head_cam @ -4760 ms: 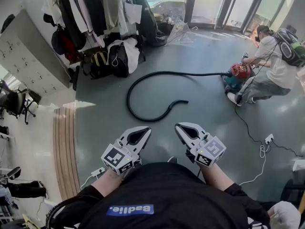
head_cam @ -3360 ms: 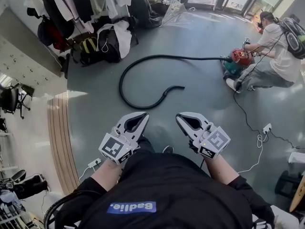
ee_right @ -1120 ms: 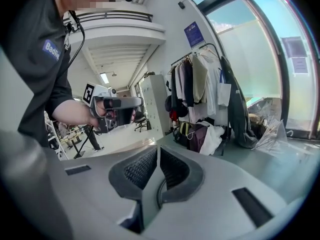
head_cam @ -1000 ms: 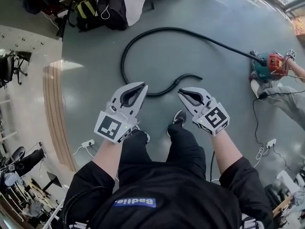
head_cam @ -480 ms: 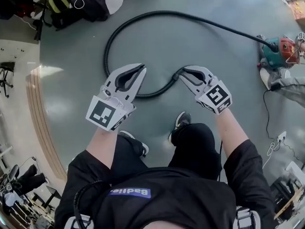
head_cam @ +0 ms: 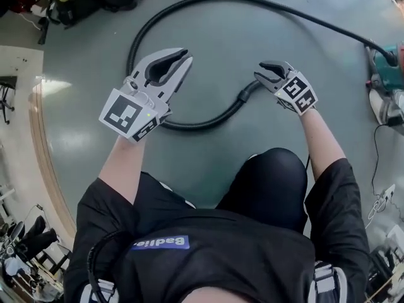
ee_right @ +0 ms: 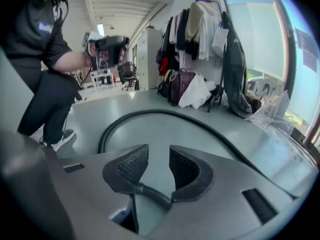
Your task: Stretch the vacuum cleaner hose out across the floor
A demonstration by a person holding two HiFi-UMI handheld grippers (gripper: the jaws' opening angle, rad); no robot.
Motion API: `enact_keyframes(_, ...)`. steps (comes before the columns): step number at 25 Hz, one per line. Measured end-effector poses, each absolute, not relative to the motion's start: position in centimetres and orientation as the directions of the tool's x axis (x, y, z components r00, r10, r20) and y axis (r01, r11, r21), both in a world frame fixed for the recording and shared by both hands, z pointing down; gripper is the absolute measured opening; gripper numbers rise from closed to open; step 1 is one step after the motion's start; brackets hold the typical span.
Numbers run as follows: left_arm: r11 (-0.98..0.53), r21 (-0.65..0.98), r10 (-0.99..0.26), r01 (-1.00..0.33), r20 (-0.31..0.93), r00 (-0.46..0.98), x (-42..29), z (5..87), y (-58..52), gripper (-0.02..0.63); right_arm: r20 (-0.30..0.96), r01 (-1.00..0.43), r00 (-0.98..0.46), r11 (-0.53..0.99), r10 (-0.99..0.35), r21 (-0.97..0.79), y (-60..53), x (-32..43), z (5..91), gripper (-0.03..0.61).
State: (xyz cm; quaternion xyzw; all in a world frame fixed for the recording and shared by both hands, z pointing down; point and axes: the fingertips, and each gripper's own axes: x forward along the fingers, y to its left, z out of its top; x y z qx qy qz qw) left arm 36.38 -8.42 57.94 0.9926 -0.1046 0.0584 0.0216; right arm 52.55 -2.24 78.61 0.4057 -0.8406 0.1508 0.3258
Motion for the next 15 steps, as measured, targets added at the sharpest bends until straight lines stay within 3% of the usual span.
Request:
enact_keyframes(6, -0.978, 0.041, -0.195, -0.206, 0.192, 0.962, 38.7, 60.0, -6.2, 0.063, 0.89, -0.684, -0.305, 0.729, -0.338, 0.042, 2.6, 58.6, 91.9, 0.146)
enact_keyframes(15, -0.974, 0.113, -0.151, -0.194, 0.308, 0.939, 40.7, 65.8, -3.1, 0.08, 0.975, -0.472, -0.076, 0.869, -0.21, 0.15, 3.3, 62.0, 100.4, 0.153)
